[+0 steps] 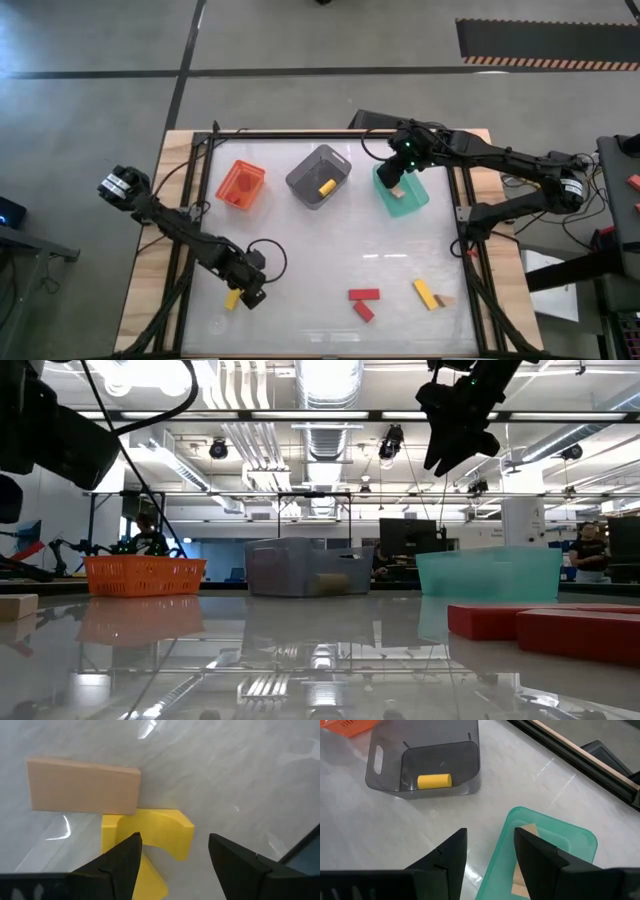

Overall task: Sort & place blocks by color
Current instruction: Put the yellow block into the black bin

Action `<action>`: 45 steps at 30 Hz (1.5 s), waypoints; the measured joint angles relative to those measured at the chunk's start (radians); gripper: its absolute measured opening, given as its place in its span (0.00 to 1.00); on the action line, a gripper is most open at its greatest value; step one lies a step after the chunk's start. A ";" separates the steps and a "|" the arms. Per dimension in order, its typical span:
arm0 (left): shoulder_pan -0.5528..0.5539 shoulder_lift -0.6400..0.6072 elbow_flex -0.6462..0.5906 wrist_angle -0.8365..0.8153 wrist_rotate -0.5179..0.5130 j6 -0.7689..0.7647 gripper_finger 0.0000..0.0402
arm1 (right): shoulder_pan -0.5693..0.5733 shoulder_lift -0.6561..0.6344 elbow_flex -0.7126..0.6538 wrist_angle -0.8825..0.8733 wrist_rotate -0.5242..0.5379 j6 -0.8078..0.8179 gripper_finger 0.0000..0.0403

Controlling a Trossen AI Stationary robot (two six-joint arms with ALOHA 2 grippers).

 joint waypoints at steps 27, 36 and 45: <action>-0.034 0.097 0.006 0.081 -0.007 -0.003 0.15 | 0.000 0.000 0.000 0.000 0.000 0.000 0.38; -0.034 -0.001 0.044 0.063 -0.037 0.013 0.04 | 0.022 -0.006 0.000 0.000 0.000 -0.032 0.38; 0.008 -0.250 0.093 0.178 -0.365 0.051 0.04 | 0.164 -0.068 0.000 0.069 -0.080 -0.164 0.38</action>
